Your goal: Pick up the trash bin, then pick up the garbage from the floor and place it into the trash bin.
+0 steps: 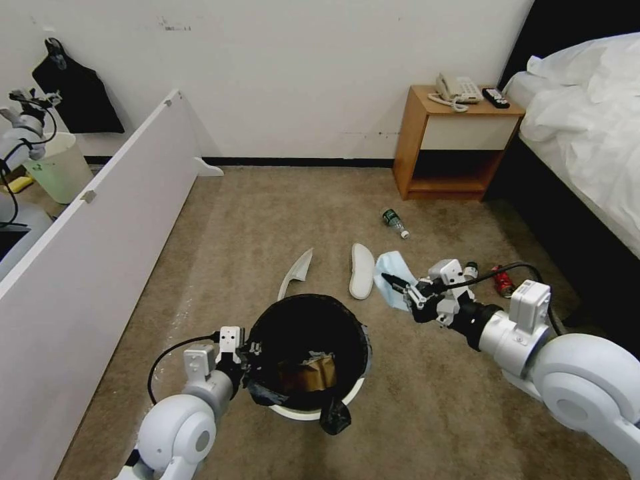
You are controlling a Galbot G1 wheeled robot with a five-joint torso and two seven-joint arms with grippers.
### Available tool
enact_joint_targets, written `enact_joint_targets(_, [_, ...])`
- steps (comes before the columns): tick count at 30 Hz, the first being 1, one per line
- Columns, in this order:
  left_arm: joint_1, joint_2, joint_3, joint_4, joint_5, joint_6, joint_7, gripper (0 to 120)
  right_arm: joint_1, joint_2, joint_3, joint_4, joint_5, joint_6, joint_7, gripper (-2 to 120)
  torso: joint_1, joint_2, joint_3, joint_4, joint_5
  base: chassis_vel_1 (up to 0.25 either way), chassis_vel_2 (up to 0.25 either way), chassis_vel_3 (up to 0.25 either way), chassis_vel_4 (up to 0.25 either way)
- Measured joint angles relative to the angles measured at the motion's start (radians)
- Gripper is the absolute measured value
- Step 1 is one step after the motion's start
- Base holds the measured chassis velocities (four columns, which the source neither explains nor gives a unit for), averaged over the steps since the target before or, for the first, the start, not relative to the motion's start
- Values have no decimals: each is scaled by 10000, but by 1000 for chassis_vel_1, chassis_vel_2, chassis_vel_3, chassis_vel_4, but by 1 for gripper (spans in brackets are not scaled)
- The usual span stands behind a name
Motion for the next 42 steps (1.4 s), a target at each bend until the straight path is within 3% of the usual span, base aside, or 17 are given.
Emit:
enact_joint_targets(10, [-537, -496, 719, 43, 111, 355, -268, 1, 49, 3, -426, -204, -228, 0, -121, 0, 0, 0, 0, -1, 1, 0, 0, 0, 0])
enact_joint_targets(28, [-516, -772, 912, 142, -677, 484, -319, 1, -34, 183, -722, -394, -548, 217, -1159, 0, 0, 0, 0, 0, 0, 0, 0, 0, 0])
enact_joint_targets(42, [-460, -910, 890, 12, -827, 484, 399, 1, -102, 386, -1097, -596, -901, 222, -1571, 0, 0, 0, 0, -1, 0, 0, 0, 0, 0])
